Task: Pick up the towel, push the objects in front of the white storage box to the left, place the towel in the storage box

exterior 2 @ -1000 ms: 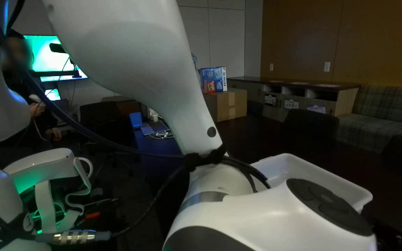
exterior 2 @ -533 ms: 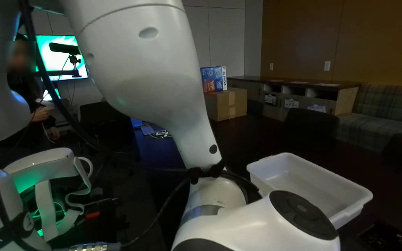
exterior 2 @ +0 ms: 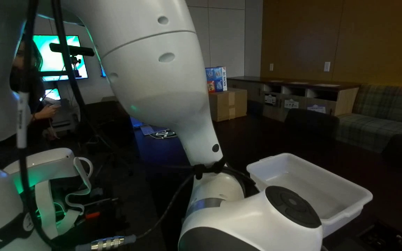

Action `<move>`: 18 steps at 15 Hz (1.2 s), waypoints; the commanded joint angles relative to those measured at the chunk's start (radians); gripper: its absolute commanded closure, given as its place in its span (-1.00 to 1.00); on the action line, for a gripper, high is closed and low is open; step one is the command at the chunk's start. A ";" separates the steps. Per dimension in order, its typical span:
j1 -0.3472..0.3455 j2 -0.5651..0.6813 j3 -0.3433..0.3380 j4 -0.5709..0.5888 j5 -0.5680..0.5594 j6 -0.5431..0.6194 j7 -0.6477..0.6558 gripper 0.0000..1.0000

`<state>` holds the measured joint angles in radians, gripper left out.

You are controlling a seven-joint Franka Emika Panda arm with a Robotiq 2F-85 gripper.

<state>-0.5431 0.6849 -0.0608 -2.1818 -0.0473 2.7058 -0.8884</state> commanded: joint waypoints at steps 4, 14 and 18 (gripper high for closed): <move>0.029 -0.030 0.044 -0.064 0.025 0.034 0.034 0.85; 0.030 -0.053 0.112 -0.099 0.106 0.054 0.074 0.85; 0.063 -0.053 0.113 -0.122 0.121 0.095 0.170 0.85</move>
<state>-0.5113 0.6539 0.0432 -2.2581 0.0420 2.7481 -0.7876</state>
